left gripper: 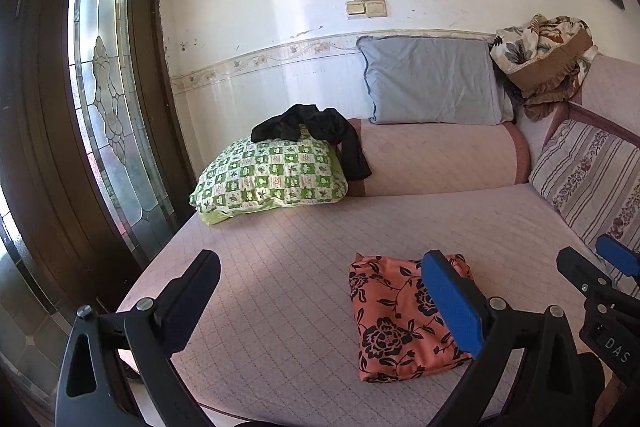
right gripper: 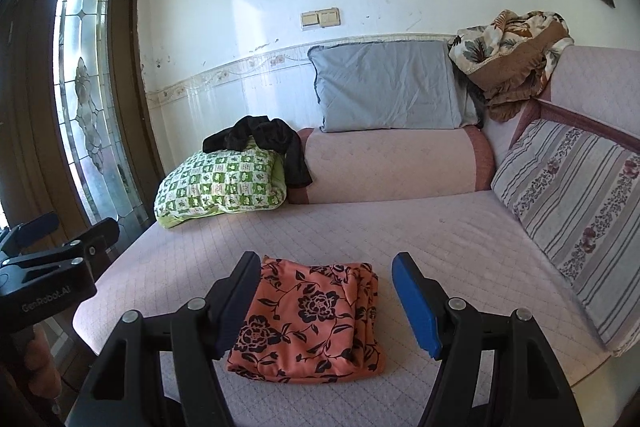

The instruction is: Fold small clothes

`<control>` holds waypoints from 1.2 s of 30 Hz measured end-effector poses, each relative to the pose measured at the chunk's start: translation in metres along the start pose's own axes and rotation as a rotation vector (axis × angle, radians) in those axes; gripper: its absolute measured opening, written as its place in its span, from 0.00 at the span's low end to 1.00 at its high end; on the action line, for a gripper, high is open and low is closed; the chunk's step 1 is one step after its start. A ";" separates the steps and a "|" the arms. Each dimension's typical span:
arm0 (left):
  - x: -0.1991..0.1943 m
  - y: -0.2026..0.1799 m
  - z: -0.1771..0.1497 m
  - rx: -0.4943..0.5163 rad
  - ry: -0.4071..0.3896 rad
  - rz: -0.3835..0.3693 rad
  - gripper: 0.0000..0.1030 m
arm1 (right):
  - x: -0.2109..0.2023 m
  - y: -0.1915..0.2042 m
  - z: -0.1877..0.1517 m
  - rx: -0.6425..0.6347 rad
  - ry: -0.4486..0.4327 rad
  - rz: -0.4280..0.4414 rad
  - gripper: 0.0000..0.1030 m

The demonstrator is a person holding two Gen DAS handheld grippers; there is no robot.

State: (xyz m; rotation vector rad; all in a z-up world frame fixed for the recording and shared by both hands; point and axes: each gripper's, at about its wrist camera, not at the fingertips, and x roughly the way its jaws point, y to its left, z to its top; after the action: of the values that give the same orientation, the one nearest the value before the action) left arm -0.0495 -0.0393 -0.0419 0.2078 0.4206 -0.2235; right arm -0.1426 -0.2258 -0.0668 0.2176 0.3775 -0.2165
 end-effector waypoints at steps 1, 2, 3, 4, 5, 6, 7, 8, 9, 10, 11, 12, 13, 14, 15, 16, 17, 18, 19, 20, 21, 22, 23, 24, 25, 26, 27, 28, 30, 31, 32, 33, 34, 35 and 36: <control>0.000 0.000 0.000 0.002 0.001 0.003 0.98 | 0.002 0.000 0.000 0.000 0.003 0.001 0.70; 0.001 -0.001 0.000 0.005 0.001 0.005 0.98 | 0.003 0.001 0.000 -0.001 0.006 0.000 0.70; 0.001 -0.001 -0.001 0.005 0.001 0.005 0.98 | 0.005 0.001 -0.001 -0.003 0.010 -0.002 0.70; 0.001 -0.001 -0.002 0.003 0.002 0.004 0.98 | 0.006 0.002 -0.001 -0.005 0.013 -0.004 0.70; 0.001 0.000 -0.003 0.000 0.001 0.002 0.98 | 0.008 0.002 -0.002 -0.005 0.018 -0.005 0.70; 0.002 0.001 -0.004 -0.003 0.001 -0.001 0.98 | 0.011 0.003 -0.003 -0.005 0.024 -0.005 0.70; 0.002 0.001 -0.005 -0.006 0.003 -0.003 0.98 | 0.012 0.003 -0.003 -0.004 0.027 -0.006 0.70; 0.003 0.001 -0.006 -0.007 0.007 -0.008 0.98 | 0.014 0.003 -0.004 -0.005 0.032 -0.007 0.70; 0.004 0.002 -0.007 -0.006 0.011 -0.012 0.98 | 0.016 0.004 -0.004 -0.005 0.035 -0.009 0.70; 0.005 0.002 -0.008 -0.002 0.016 -0.013 0.98 | 0.017 0.004 -0.005 -0.004 0.038 -0.010 0.70; 0.006 0.002 -0.008 0.001 0.019 -0.012 0.98 | 0.018 0.004 -0.005 -0.003 0.040 -0.010 0.70; 0.007 0.002 -0.009 0.005 0.022 -0.010 0.98 | 0.020 0.005 -0.006 -0.001 0.043 -0.008 0.70; 0.008 0.003 -0.010 0.005 0.025 -0.008 0.98 | 0.020 0.006 -0.006 -0.001 0.045 -0.008 0.70; 0.010 0.004 -0.010 0.002 0.031 -0.006 0.98 | 0.022 0.007 -0.007 -0.003 0.049 -0.008 0.70; 0.011 0.004 -0.011 -0.001 0.034 -0.006 0.98 | 0.023 0.008 -0.008 -0.005 0.051 -0.008 0.70; 0.012 0.005 -0.011 -0.006 0.037 -0.007 0.98 | 0.025 0.009 -0.008 -0.008 0.055 -0.007 0.70; 0.013 0.007 -0.012 -0.008 0.039 -0.008 0.98 | 0.026 0.010 -0.009 -0.010 0.059 -0.006 0.70; 0.014 0.007 -0.012 -0.009 0.041 -0.004 0.98 | 0.028 0.011 -0.009 -0.012 0.061 -0.004 0.70; 0.015 0.008 -0.011 -0.008 0.042 0.000 0.98 | 0.029 0.013 -0.009 -0.013 0.063 -0.002 0.70; 0.015 0.009 -0.011 -0.006 0.042 0.002 0.98 | 0.030 0.014 -0.009 -0.015 0.063 -0.002 0.70; 0.015 0.009 -0.011 -0.005 0.040 0.003 0.98 | 0.030 0.015 -0.008 -0.016 0.061 -0.002 0.70; 0.014 0.010 -0.011 -0.005 0.039 0.004 0.98 | 0.030 0.015 -0.008 -0.018 0.058 -0.001 0.70; 0.014 0.010 -0.010 -0.005 0.037 0.004 0.98 | 0.030 0.016 -0.007 -0.018 0.055 0.000 0.70; 0.013 0.011 -0.010 -0.006 0.036 0.003 0.98 | 0.029 0.017 -0.007 -0.018 0.051 0.001 0.70; 0.012 0.011 -0.010 -0.008 0.035 0.001 0.98 | 0.029 0.017 -0.007 -0.019 0.049 0.003 0.70; 0.012 0.011 -0.009 -0.009 0.034 -0.002 0.98 | 0.029 0.018 -0.007 -0.021 0.047 0.003 0.70; 0.012 0.012 -0.009 -0.008 0.034 -0.004 0.98 | 0.029 0.019 -0.006 -0.024 0.045 0.003 0.70; 0.012 0.011 -0.008 -0.007 0.034 -0.006 0.98 | 0.028 0.019 -0.006 -0.027 0.043 0.003 0.70; 0.011 0.010 -0.008 -0.003 0.034 -0.012 0.98 | 0.028 0.019 -0.006 -0.028 0.040 0.004 0.70; 0.010 0.009 -0.008 -0.001 0.033 -0.013 0.98 | 0.027 0.019 -0.006 -0.027 0.038 0.005 0.70; 0.009 0.008 -0.008 0.002 0.033 -0.014 0.98 | 0.027 0.018 -0.006 -0.026 0.037 0.005 0.70; 0.009 0.007 -0.008 0.003 0.033 -0.015 0.98 | 0.027 0.018 -0.006 -0.025 0.034 0.004 0.70; 0.008 0.007 -0.008 0.005 0.032 -0.016 0.98 | 0.026 0.018 -0.006 -0.025 0.031 0.002 0.70; 0.007 0.006 -0.008 0.006 0.031 -0.017 0.98 | 0.026 0.017 -0.005 -0.024 0.029 0.001 0.70; 0.006 0.006 -0.007 0.006 0.031 -0.019 0.98 | 0.025 0.017 -0.005 -0.023 0.027 0.001 0.70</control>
State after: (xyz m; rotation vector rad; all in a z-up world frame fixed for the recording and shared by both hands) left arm -0.0452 -0.0326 -0.0503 0.2130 0.4525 -0.2405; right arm -0.1171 -0.2126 -0.0781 0.1980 0.4069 -0.2081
